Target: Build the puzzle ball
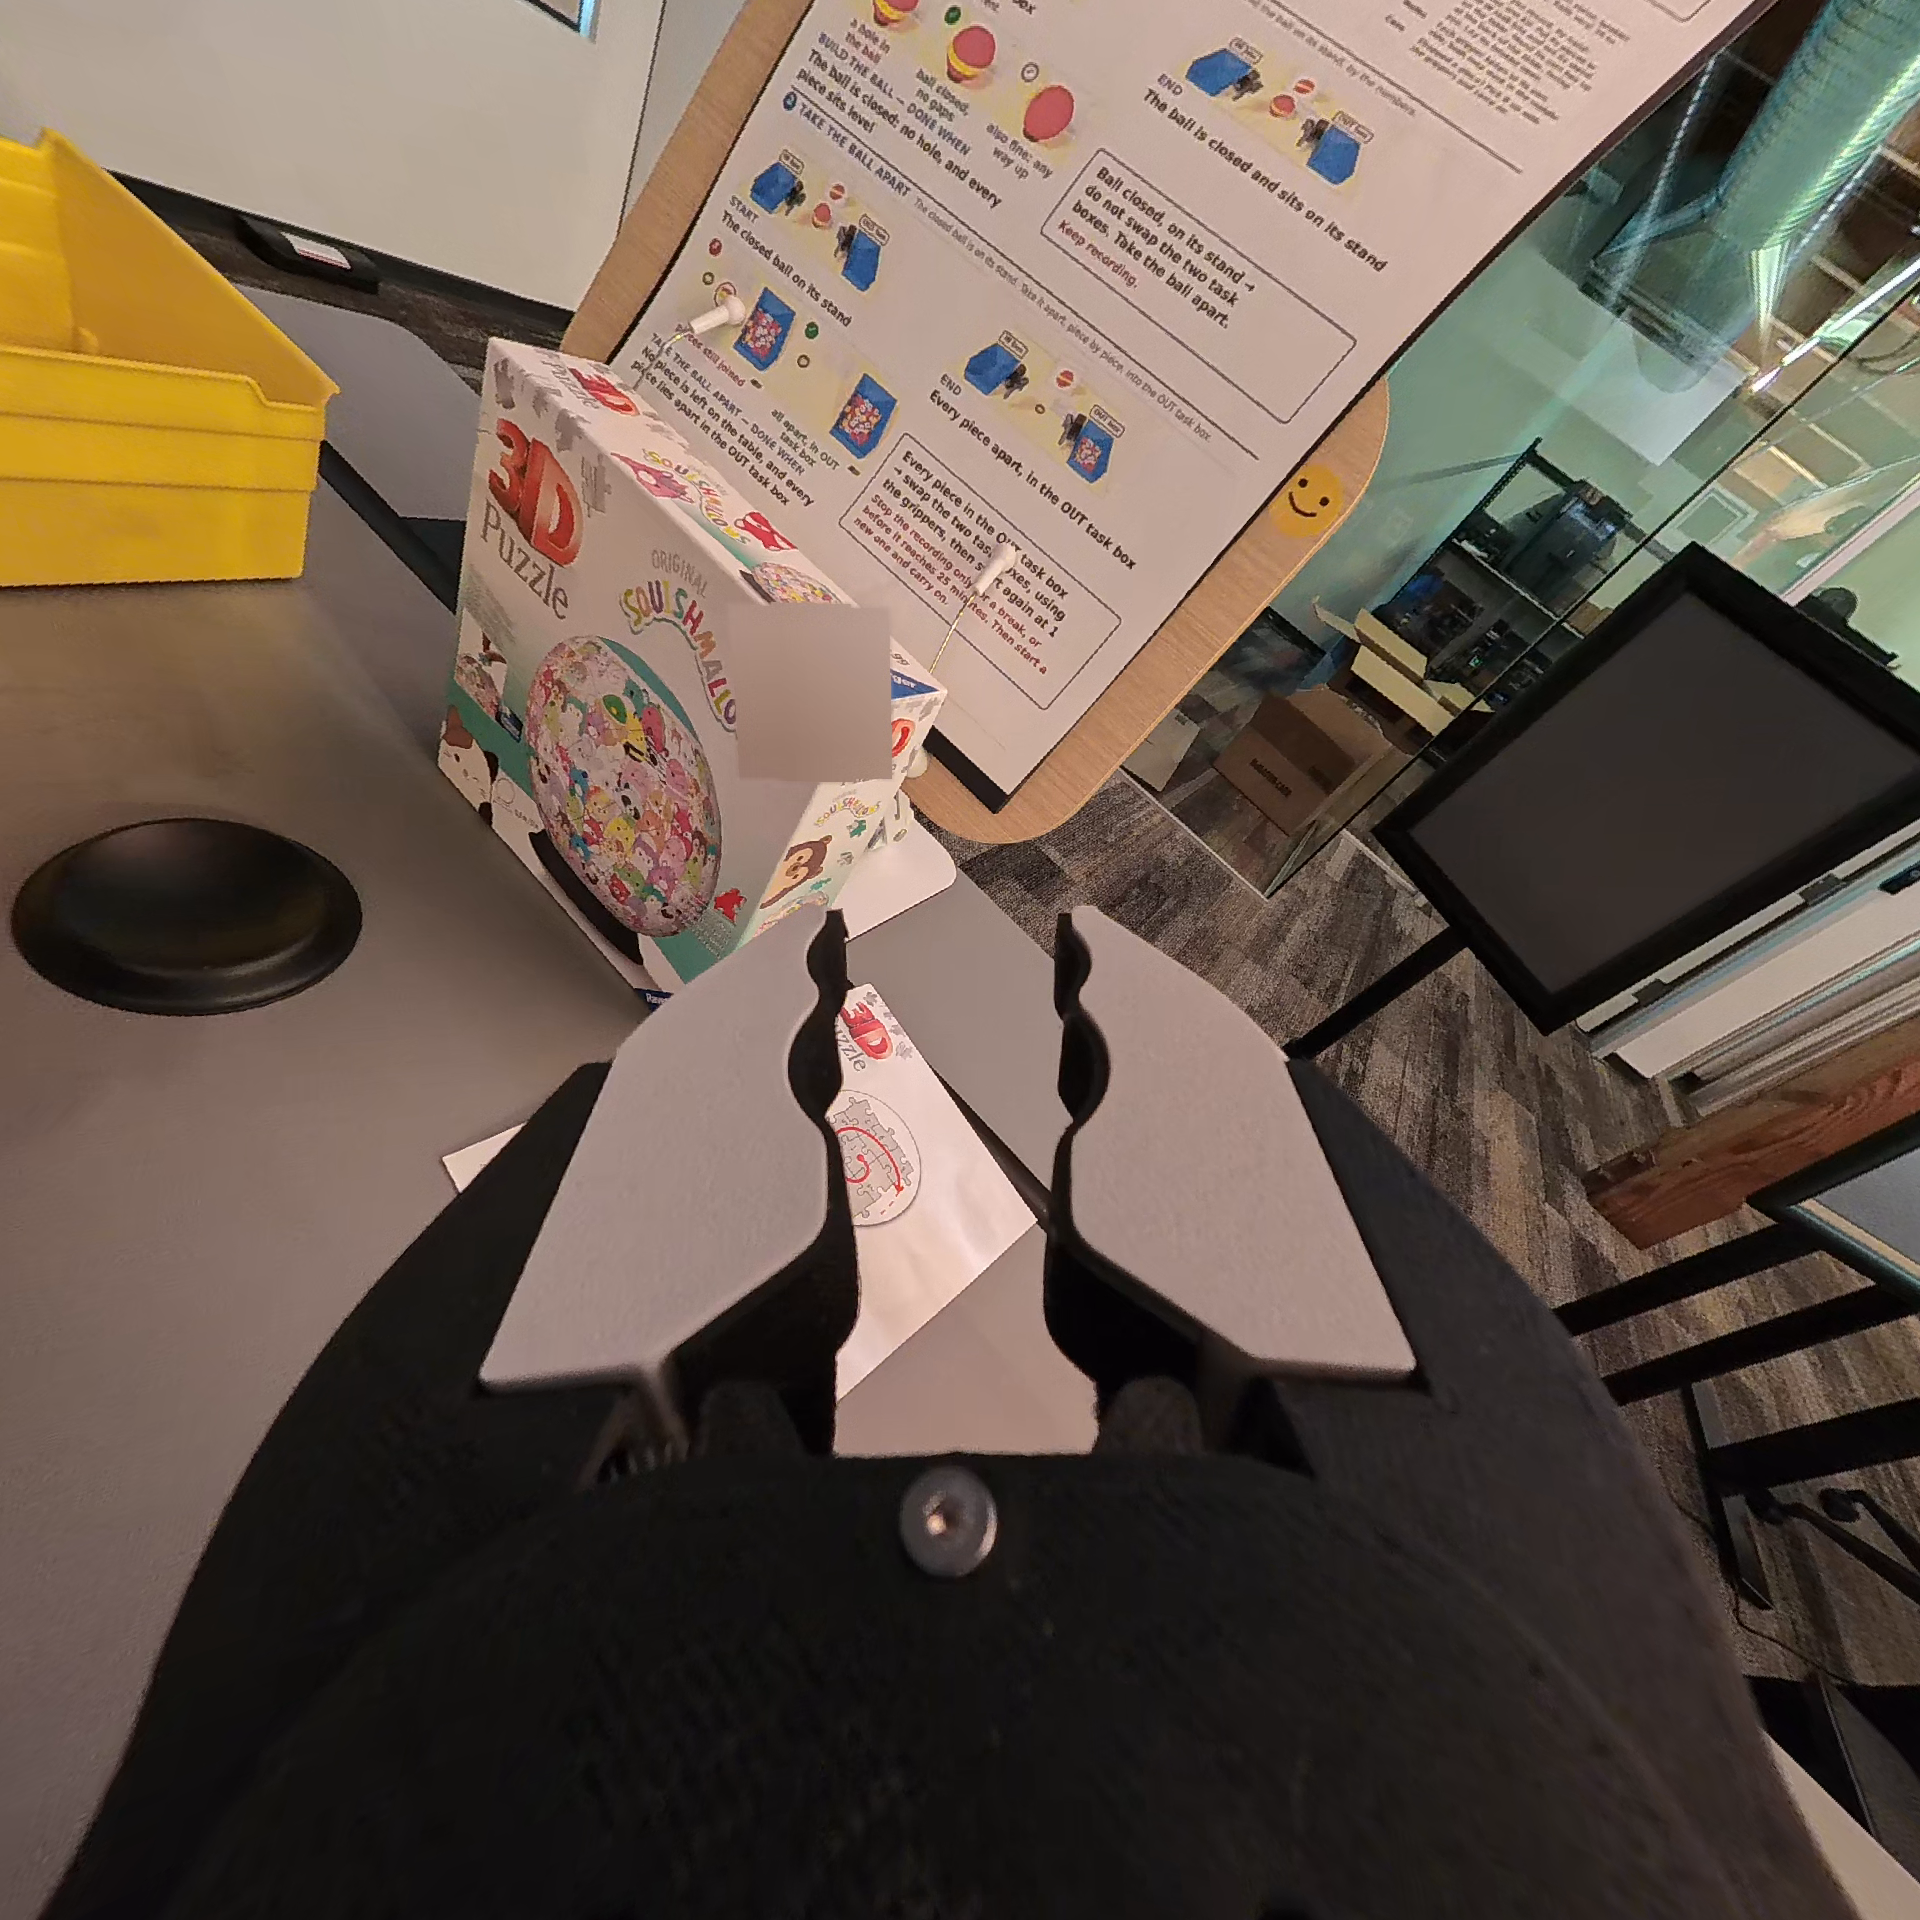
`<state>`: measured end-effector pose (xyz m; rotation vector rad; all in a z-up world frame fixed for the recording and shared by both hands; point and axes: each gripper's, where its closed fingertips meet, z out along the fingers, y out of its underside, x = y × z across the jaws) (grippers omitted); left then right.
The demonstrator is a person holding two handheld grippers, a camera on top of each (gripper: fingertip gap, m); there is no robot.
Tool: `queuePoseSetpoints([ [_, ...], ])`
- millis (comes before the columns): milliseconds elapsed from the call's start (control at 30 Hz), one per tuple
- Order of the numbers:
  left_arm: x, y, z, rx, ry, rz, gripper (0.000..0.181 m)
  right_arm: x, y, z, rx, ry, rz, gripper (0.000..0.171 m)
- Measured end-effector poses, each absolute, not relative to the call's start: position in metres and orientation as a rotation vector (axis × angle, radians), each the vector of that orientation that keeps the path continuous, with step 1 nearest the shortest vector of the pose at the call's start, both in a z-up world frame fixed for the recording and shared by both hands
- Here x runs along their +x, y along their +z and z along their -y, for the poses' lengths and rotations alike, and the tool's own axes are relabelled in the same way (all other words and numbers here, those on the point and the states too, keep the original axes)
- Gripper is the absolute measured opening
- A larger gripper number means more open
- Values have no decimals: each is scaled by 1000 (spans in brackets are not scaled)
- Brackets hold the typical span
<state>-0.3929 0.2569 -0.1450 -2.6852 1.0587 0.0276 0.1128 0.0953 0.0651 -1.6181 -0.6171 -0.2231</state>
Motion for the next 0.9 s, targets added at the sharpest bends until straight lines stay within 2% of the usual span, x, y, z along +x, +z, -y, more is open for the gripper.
queuePoseSetpoints([
  [100, -392, -146, -254, -2697, -3, -1065, 45, 113, 65, -95, -1618, -222, 616, 39],
  [267, -389, -147, -250, -2723, -46, -1051, 25, 112, 64, -96, -1621, -222, 620, 39],
  [533, -382, -133, -250, -2705, -143, -984, 25, 111, 64, -95, -1620, -223, 623, 39],
  [733, -374, -79, -244, -2627, -192, -835, 25, 112, 67, -94, -1614, -225, 620, 39],
  [900, -307, -12, -200, -2468, -454, -839, 25, 110, 74, -91, -1594, -221, 618, 39],
])
